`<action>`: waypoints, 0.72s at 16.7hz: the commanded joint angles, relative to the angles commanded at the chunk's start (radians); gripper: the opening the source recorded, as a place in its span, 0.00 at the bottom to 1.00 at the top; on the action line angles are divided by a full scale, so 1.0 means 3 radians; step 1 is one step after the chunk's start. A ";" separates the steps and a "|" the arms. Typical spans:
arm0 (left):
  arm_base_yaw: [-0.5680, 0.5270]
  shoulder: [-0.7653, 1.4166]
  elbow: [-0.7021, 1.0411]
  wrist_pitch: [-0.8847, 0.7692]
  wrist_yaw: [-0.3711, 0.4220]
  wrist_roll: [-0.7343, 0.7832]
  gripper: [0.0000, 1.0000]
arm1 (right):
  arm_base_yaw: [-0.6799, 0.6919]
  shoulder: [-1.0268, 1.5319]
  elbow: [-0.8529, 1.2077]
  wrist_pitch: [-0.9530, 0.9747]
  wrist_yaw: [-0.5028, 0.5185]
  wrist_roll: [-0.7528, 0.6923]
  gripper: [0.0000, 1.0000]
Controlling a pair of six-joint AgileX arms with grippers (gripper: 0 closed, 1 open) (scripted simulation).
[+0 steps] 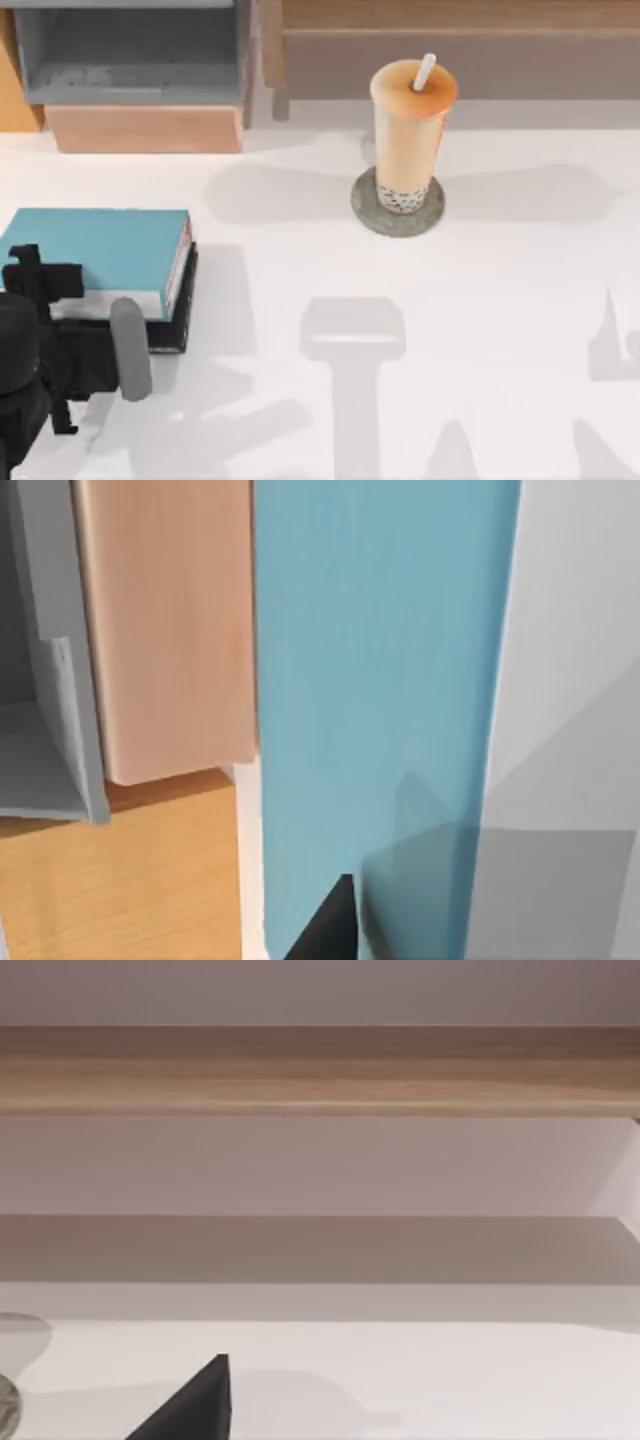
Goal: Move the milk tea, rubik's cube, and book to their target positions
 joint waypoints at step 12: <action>0.0024 0.0141 0.0042 0.0102 0.0022 0.0014 0.08 | 0.0000 0.0000 0.0000 0.0000 0.0000 0.0000 1.00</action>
